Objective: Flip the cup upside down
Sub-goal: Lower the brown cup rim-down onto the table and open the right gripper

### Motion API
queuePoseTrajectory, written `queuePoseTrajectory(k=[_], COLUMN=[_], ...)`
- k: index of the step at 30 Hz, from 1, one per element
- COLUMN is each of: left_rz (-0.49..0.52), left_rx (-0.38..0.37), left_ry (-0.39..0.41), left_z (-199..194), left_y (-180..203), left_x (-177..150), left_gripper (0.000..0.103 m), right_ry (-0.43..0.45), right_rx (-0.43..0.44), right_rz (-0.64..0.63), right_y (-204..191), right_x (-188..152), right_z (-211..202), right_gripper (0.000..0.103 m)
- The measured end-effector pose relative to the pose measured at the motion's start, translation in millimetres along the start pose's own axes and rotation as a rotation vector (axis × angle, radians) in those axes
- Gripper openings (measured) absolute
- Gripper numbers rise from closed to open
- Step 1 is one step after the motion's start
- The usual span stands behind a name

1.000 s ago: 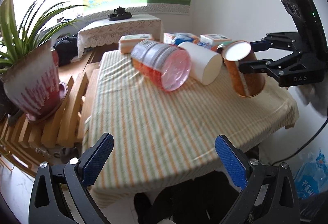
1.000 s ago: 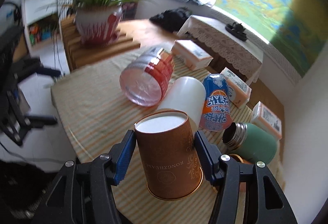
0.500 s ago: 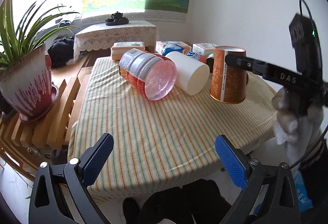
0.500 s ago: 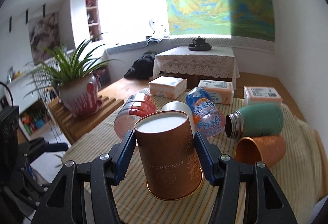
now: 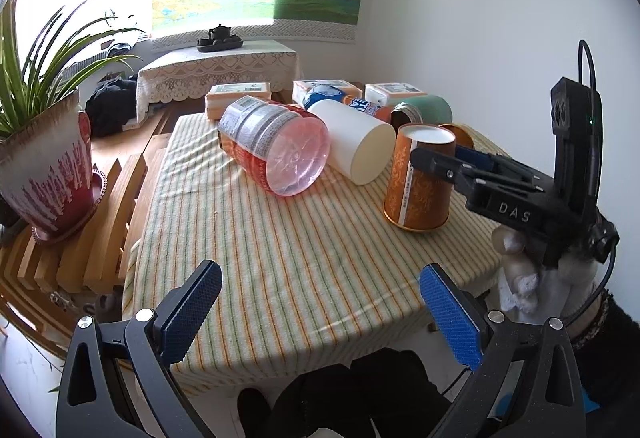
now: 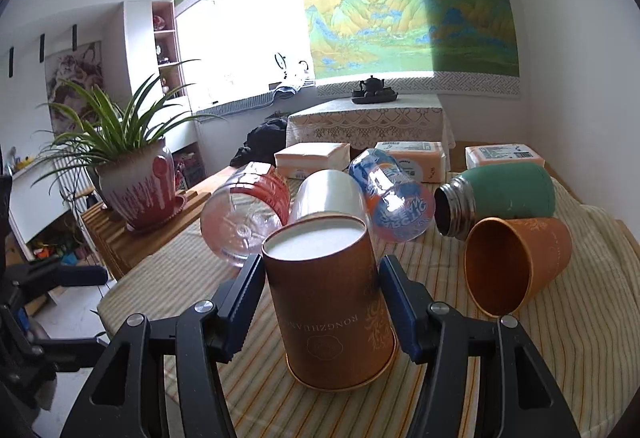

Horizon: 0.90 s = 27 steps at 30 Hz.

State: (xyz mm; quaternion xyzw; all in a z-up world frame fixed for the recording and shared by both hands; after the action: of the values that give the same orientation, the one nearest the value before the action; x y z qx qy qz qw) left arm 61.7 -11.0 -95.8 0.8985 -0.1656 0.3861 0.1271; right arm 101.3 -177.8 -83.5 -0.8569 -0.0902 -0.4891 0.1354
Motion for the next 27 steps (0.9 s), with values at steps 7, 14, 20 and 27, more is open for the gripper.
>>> queuePoseTrajectory(k=[7,14,20,27], left_rz=[-0.002,-0.012,-0.036,-0.059], left_rx=[-0.003,0.014,0.058,0.166], left_ry=[0.015,0.045,0.112,0.205], left_z=[-2.9,-8.3,-21.0,-35.4], left_y=[5.1,9.7,14.0,17.4], left_x=[1.9,3.1,9.5,16.4], left_gripper=[0.101,0.101,0.101,0.101], right_ry=[-0.023,-0.014,0.02,0.071], right_rx=[-0.019,-0.042,-0.078,-0.16], right_rz=[0.007,0.019,0.041,0.051], right_y=[-0.3,1.2,6.0,12.7], right_x=[-6.3,-8.3,-10.1,-11.9], right_z=[-6.5,-25.6,-56.1,-95.4], right_gripper=[0.065,0.071,0.075,0.077])
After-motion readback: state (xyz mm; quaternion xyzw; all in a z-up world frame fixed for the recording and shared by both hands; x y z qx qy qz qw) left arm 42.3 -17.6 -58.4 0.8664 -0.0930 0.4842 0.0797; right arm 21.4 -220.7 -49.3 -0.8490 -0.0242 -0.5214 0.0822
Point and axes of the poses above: each gripper's, at about its wrist camera, not at the fingertips, and z roughly the way its jaws point, y to its right, x to its top, the point moved 6 cm from there along z, roughly the way its jaws point, and after that the axes turned 3 degrees about -y, right-handed, at the moved point
